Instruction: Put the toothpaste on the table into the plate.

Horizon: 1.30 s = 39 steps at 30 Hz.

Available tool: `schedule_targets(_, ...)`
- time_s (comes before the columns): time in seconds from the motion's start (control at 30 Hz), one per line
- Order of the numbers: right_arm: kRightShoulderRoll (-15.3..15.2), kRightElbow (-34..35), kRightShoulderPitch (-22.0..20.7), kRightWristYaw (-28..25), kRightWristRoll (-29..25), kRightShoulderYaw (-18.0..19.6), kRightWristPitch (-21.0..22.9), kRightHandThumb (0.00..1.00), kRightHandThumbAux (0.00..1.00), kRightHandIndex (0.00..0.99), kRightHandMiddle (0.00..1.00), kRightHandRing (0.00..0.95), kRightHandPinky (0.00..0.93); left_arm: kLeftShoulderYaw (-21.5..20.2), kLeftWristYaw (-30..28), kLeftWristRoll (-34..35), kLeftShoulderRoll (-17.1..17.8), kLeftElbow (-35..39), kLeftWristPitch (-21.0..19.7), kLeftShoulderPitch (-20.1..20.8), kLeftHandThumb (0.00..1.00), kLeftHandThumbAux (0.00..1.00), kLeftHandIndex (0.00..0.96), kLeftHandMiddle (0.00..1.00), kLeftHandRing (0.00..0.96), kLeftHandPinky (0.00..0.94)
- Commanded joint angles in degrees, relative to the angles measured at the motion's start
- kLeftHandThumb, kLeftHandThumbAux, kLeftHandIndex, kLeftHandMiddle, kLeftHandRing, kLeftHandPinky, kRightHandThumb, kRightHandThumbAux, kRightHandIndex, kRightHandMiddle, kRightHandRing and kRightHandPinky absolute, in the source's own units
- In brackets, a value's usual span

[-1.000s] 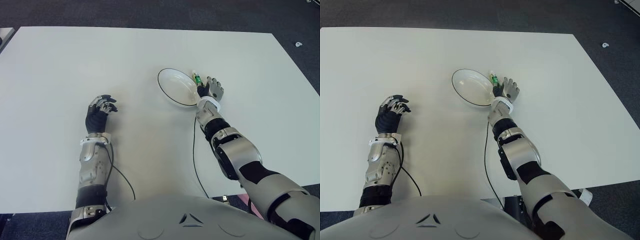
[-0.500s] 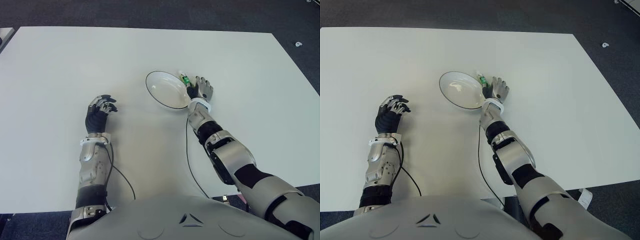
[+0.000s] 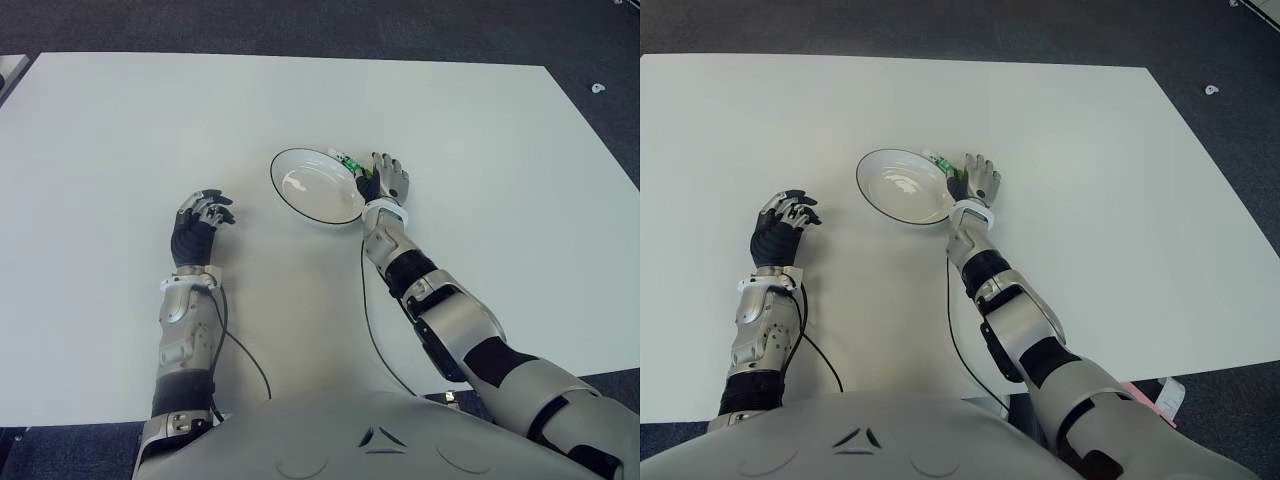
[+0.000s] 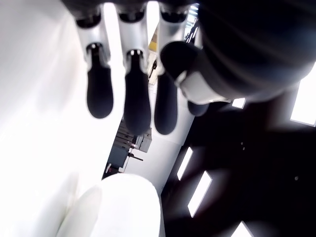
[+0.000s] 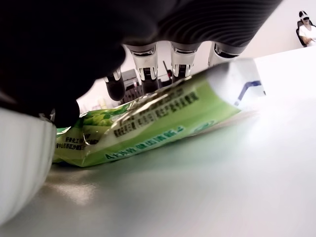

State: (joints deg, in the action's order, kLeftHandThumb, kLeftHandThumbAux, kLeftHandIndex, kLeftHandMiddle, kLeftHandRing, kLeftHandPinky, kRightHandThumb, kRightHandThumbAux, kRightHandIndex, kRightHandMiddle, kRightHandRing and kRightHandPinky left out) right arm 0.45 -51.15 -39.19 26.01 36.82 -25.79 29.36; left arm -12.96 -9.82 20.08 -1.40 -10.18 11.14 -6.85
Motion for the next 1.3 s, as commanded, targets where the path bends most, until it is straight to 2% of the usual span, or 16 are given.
schedule_targets(0.03, 0.98, 2.03, 3.62, -2.51, 0.54, -1.45, 2.58, 0.671, 0.206, 0.000, 0.000, 0.000, 0.000, -0.04, 0.97, -0.49, -0.82, -4.06, -3.55, -3.62, 0.837, 0.677, 0.407, 0.493, 0.593, 0.561)
schedule_targets(0.33, 0.94, 9.79, 6.19, -4.39, 3.06, -3.49, 5.98, 0.649, 0.209, 0.000, 0.000, 0.000, 0.000, -0.02, 1.00, -0.24, -1.01, -4.26, -3.54, -3.38, 0.837, 0.678, 0.406, 0.493, 0.591, 0.561)
schedule_targets(0.8, -0.14, 19.43, 9.56, -7.38, 5.87, -5.05, 7.97, 0.644, 0.225, 0.000, 0.000, 0.000, 0.000, 0.05, 1.92, -0.95, -1.28, -4.09, -3.43, -3.49, 0.837, 0.677, 0.408, 0.491, 0.584, 0.549)
schedule_targets(1.3, -0.92, 24.10, 11.07, -9.64, 7.10, -4.97, 8.58, 0.655, 0.247, 0.000, 0.000, 0.000, 0.000, -0.03, 2.51, -1.86, -1.61, -4.80, -2.37, -3.24, 0.837, 0.677, 0.409, 0.489, 0.584, 0.551)
